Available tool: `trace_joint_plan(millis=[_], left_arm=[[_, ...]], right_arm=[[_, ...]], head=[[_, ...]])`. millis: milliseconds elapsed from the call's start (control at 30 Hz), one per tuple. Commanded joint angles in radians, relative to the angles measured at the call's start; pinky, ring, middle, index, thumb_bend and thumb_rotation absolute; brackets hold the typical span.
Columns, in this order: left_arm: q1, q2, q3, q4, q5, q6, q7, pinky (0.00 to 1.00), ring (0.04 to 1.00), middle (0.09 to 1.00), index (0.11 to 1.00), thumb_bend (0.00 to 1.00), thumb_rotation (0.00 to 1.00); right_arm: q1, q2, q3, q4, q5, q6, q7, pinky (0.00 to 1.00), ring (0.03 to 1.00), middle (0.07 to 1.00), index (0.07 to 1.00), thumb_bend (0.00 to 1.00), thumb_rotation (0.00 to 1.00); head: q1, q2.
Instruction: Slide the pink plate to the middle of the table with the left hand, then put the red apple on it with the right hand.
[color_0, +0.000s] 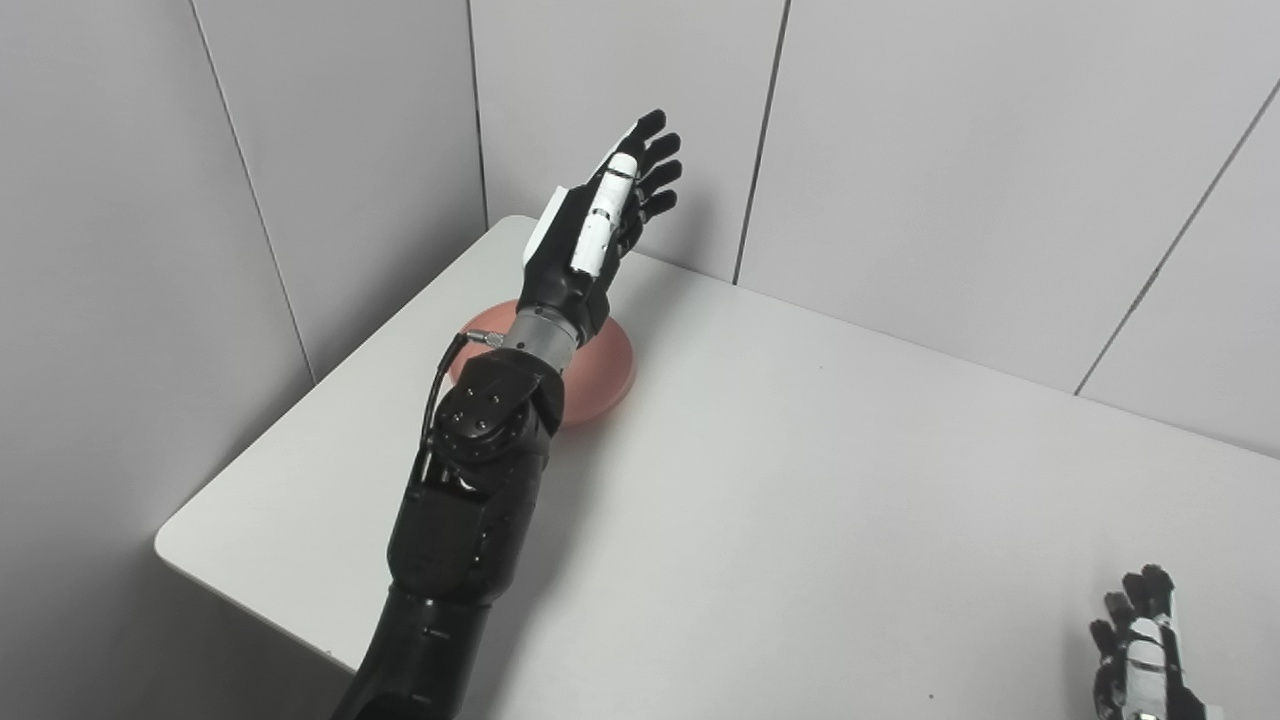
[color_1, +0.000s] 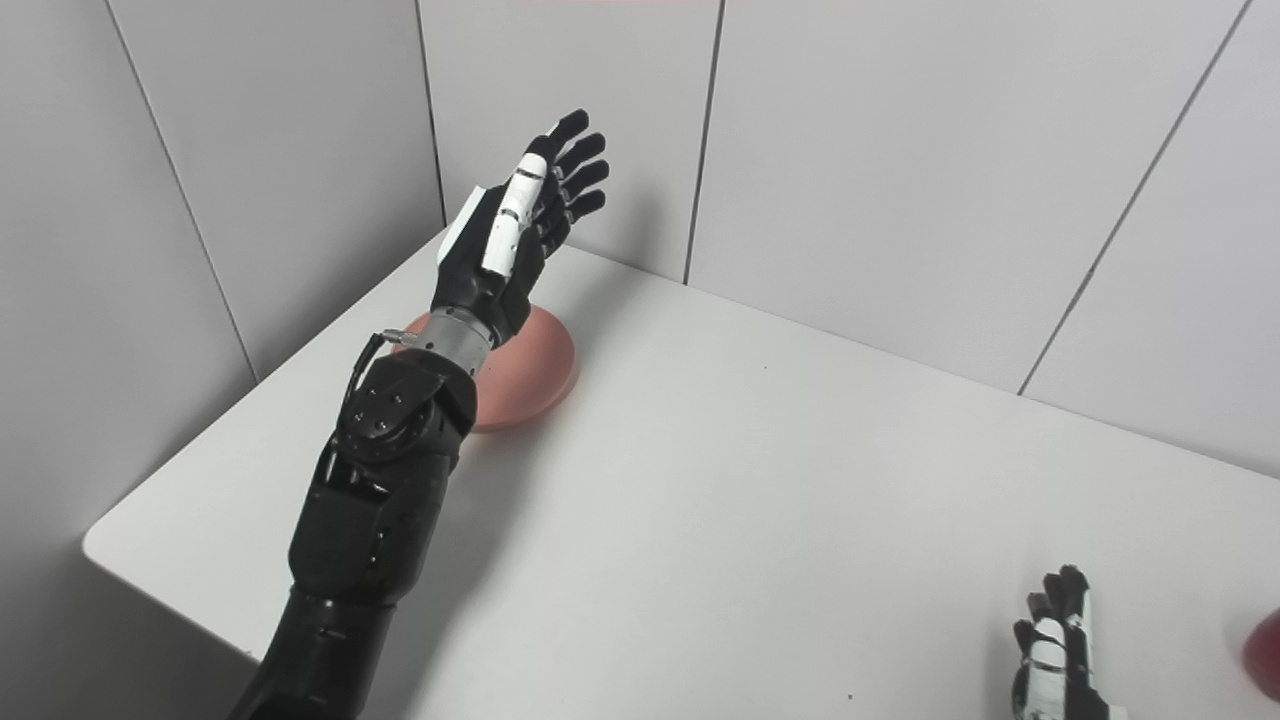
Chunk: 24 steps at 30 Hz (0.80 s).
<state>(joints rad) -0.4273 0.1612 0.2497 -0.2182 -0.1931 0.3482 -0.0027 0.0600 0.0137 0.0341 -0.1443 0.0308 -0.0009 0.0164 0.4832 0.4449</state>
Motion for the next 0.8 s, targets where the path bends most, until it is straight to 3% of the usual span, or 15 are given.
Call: trace_joint_plan(millis=[0,167,433,767], left_arm=[[-0.061,0.030,0.013,0.001,-0.023,-0.032,-0.003,0.90,0.920,0.931,0.913,0.41,1.00],[-0.092,0.072,0.055,0.066,-0.053,-0.038,-0.004,0.90,0.918,0.928,0.911,0.42,1.00],[-0.111,0.153,0.069,0.151,-0.084,-0.037,-0.040,0.88,0.906,0.913,0.901,0.40,1.00],[-0.136,0.212,0.112,0.283,-0.130,-0.059,-0.055,0.87,0.888,0.894,0.875,0.37,1.00]], right_arm=[[-0.015,0.000,-0.003,-0.025,0.004,0.004,0.003,1.00,1.000,1.000,1.000,0.00,1.00],[-0.013,-0.003,-0.001,-0.032,0.015,0.005,0.013,1.00,1.000,1.000,1.000,0.00,1.00],[-0.013,-0.004,-0.001,-0.032,0.005,0.004,0.009,1.00,1.000,1.000,1.000,0.00,1.00],[-0.012,-0.003,-0.005,-0.036,0.014,0.005,0.010,1.00,1.000,1.000,1.000,0.00,1.00]], head=[[-0.001,0.001],[0.002,0.002],[0.006,0.003],[0.012,0.008]])
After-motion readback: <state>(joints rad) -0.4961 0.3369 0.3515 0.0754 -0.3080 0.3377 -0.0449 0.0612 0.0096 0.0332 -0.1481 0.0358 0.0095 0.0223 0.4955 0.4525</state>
